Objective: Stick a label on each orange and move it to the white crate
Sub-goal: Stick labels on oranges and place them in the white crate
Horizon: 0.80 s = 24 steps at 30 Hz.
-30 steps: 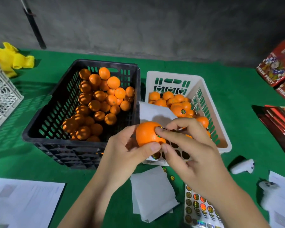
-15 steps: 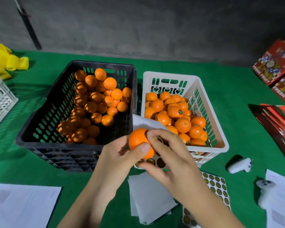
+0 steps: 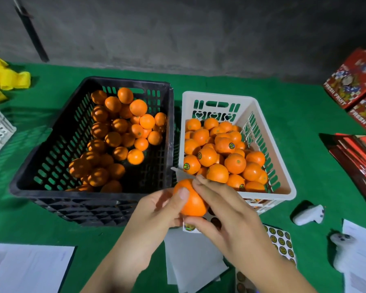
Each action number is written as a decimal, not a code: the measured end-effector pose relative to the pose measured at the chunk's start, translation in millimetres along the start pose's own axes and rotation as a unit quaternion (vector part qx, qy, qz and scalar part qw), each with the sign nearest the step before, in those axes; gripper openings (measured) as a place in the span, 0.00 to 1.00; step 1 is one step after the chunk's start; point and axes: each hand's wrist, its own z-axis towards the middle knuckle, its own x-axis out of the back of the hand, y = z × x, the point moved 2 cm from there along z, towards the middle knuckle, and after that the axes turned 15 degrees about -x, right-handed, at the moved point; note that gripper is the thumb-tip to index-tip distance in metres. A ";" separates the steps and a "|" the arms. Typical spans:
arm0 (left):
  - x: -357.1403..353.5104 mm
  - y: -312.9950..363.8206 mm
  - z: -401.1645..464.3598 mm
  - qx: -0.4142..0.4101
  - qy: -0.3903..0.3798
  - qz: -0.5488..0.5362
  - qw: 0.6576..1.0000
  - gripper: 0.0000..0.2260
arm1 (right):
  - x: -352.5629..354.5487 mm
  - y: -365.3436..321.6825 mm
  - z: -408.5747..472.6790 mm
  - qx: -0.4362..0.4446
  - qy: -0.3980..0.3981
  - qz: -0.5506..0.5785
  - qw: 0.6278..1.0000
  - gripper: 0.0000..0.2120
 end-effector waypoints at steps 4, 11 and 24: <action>-1.7 -1.0 17.9 -0.031 0.069 0.012 0.997 0.14 | 24.5 33.4 8.4 0.035 0.041 0.035 0.998 0.37; 33.7 6.9 52.7 -0.168 0.096 0.263 0.945 0.09 | 42.5 157.3 10.8 -0.239 -0.012 -0.071 0.968 0.42; 53.7 -1.4 83.4 -0.199 -0.077 0.130 0.968 0.14 | -24.5 84.6 56.6 -0.320 -0.251 0.400 0.821 0.26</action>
